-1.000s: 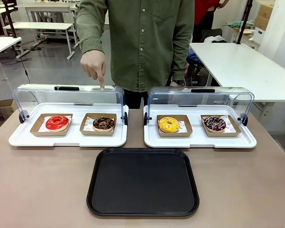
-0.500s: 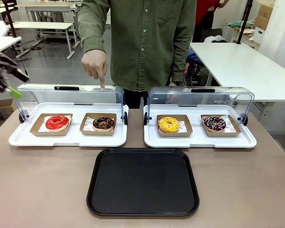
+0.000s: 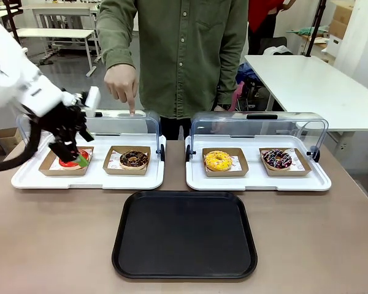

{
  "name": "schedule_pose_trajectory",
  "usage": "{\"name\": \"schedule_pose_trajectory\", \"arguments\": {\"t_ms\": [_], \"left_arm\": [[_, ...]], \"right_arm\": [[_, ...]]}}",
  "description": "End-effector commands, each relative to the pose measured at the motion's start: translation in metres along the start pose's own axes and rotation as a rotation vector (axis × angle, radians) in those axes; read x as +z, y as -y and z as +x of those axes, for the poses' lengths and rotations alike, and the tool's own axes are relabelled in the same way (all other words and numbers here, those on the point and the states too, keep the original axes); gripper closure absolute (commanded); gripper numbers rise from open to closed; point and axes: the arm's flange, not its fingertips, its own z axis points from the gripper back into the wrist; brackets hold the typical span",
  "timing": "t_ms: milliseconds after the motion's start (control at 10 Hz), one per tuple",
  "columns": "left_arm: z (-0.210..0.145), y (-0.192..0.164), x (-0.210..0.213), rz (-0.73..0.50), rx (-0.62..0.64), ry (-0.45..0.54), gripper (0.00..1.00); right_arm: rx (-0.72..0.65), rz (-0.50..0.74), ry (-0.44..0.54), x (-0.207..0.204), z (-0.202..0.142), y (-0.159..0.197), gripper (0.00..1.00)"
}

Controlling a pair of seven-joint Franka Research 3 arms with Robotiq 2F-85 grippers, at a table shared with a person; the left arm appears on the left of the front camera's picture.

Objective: Move the second donut from the left to the tray.
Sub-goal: Pick up the Paper togo box containing the Donut indicated by the person and place it on the Handle tray.

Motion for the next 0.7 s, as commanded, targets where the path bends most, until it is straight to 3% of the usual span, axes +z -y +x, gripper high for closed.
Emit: {"name": "schedule_pose_trajectory", "arguments": {"t_ms": [0,300,600], "left_arm": [[0.011,-0.016,-0.027,0.059,-0.013,-0.087,0.00],[0.022,-0.043,-0.064,-0.037,-0.028,-0.119,0.00],[0.022,-0.061,-0.066,0.022,-0.009,-0.085,0.00]], "right_arm": [[0.027,0.001,0.025,0.001,0.003,0.002,0.00],[0.027,0.001,0.025,0.001,0.003,0.002,0.00],[0.027,0.001,0.025,0.001,0.003,0.002,0.00]]}}
